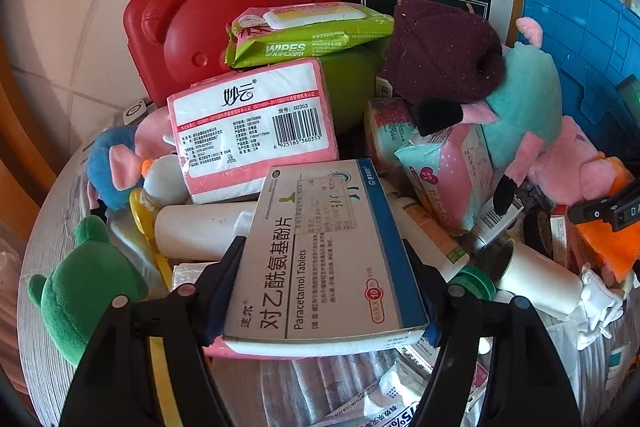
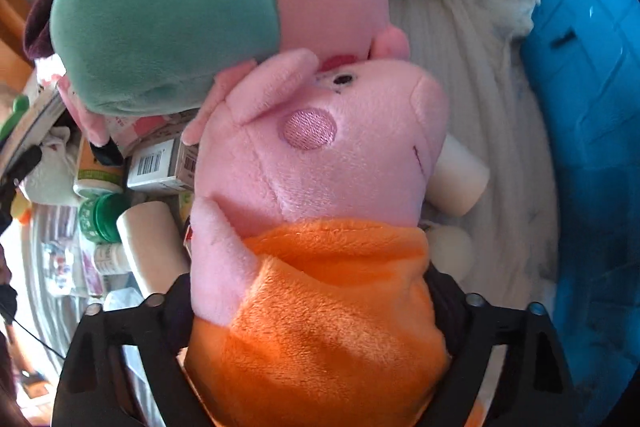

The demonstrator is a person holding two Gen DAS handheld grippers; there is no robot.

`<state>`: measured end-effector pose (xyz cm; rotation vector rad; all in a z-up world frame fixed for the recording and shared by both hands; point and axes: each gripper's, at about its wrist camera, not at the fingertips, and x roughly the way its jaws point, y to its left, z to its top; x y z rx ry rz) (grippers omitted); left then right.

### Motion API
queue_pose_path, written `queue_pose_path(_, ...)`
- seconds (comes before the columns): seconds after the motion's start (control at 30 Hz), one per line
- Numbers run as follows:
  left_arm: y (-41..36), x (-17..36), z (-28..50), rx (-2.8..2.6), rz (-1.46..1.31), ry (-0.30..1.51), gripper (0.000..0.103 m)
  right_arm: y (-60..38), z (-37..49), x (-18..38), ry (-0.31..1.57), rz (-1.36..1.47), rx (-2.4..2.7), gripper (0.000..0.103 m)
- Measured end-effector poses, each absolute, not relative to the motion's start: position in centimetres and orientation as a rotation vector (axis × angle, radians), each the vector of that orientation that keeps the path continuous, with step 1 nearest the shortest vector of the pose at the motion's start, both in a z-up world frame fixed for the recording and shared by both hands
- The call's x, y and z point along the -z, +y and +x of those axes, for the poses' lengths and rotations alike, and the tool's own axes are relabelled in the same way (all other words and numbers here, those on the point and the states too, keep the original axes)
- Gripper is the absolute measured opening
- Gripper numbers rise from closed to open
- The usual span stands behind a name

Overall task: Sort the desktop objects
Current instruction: 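Grasp the paracetamol box with left tool while right tool grasps pink pig plush, then carry both held items over the blue crate and open both tools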

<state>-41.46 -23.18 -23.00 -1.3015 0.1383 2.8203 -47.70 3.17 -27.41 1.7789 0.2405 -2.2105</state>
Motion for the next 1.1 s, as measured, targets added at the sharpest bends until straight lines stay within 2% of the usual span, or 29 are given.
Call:
queue_pose_path(0.1,-23.0,22.9,-41.2,-2.822,-1.296,0.154,0.070,3.5,-46.6,26.7,0.240,1.718,2.254,0.076)
queue_pose_path(0.17,-22.9,22.7,-40.7,-2.820,-1.286,0.161,0.070,3.7,-45.5,25.8,0.232,1.665,2.296,0.075)
queue_pose_path(0.5,-22.8,19.0,-36.1,-2.872,-1.137,0.153,0.070,3.8,-38.3,19.8,0.238,1.415,2.508,0.074)
queue_pose_path(0.8,-20.2,11.9,-32.0,-2.859,-0.867,0.274,0.070,4.1,-34.6,14.2,0.107,1.195,2.654,0.074)
queue_pose_path(1.1,-12.5,4.5,-30.5,-2.666,-0.522,0.320,0.070,8.0,-28.8,5.4,-0.074,0.940,2.886,0.074)
